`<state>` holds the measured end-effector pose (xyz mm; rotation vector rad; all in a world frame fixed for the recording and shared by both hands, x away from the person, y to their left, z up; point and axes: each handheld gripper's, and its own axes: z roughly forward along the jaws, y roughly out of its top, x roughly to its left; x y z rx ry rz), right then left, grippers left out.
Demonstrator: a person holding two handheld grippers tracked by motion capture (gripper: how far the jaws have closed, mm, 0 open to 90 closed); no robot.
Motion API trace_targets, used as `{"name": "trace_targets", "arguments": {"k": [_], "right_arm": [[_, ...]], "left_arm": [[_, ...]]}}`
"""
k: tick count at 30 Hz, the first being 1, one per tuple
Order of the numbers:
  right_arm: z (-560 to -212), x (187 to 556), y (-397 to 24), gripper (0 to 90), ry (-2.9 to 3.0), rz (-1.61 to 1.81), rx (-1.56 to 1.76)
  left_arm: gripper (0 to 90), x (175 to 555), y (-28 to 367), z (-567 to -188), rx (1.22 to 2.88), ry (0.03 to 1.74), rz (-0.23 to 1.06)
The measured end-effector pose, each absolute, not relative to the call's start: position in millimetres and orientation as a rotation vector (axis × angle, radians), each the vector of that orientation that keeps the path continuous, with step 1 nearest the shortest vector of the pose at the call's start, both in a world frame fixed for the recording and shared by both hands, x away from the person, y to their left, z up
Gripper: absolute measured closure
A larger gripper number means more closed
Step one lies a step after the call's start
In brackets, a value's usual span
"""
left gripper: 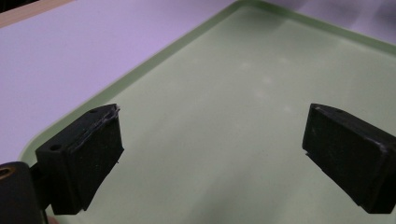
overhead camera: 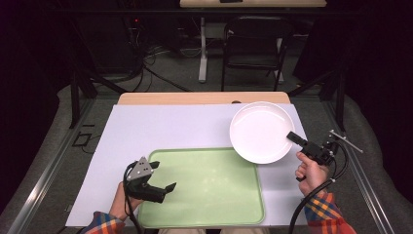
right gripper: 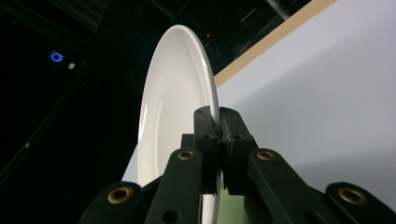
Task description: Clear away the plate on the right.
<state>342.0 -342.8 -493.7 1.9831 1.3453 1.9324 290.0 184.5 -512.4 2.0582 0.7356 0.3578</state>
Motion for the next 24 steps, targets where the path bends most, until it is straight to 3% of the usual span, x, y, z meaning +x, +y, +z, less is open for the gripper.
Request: {"name": "trace_targets", "arguments": {"k": [9,24], "right_arm": [[-489.1,334.2,-306.2,86.5,1.485,1.993,1.940],[-485.9,321.8,-245.6,86.2,1.744,2.025,1.823]], "left_arm": [[2.2,301.5,160.2,-508.5,2.002,0.720,0.269],[7.3,316.1,141.0,-511.0,1.887,0.774,0.124]]}}
